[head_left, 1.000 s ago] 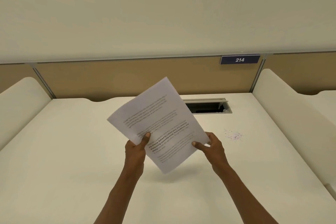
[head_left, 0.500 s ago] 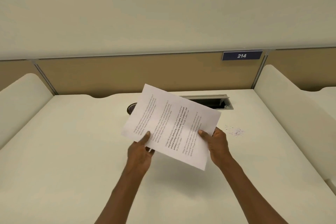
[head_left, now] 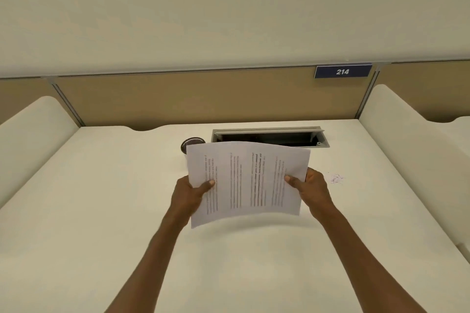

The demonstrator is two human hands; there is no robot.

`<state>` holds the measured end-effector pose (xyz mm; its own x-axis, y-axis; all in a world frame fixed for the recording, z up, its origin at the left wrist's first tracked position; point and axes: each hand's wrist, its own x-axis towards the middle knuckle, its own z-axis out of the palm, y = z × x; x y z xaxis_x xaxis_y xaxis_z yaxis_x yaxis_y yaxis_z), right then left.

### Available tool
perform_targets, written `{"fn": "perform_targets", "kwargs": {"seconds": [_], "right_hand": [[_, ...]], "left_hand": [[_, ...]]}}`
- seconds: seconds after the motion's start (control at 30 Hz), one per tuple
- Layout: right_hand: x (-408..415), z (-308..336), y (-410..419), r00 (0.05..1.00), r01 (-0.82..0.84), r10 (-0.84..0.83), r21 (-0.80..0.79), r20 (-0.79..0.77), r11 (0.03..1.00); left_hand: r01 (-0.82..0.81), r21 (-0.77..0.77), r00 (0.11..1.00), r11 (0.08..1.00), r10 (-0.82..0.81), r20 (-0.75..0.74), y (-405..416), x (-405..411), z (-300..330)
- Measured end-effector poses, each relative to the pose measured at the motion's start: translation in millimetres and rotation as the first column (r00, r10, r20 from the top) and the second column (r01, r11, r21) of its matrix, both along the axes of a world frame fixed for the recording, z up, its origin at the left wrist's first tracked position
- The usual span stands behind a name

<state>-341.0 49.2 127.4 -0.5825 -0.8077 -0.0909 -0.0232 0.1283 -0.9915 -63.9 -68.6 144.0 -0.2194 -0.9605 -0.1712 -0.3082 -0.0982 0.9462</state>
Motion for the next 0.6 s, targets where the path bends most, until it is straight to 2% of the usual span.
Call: {"fn": "perform_targets", "kwargs": {"seconds": [0.1, 0.23, 0.3, 0.6], "right_hand": [[5, 1, -1, 0.994, 0.089, -0.09, -0.024, -0.06, 0.996], [9, 2, -2, 0.992, 0.102, -0.106, -0.059, -0.074, 0.993], [9, -1, 0, 0.993, 0.087, -0.091, -0.063, -0.068, 0.994], [11, -57, 20, 0.998, -0.068, 0.069, 0.074, -0.009, 0.995]], "left_hand": [[-0.188, -0.122, 0.98, 0.975, 0.179, -0.084, 15, -20, -7], [-0.285, -0.087, 0.94, 0.955, 0.26, -0.221, 27, -33, -11], [-0.307, -0.052, 0.927, 0.95, 0.286, -0.242, 30, -31, -18], [-0.229, 0.03, 0.965, 0.973, 0.231, -0.124, 51, -3, -71]]}}
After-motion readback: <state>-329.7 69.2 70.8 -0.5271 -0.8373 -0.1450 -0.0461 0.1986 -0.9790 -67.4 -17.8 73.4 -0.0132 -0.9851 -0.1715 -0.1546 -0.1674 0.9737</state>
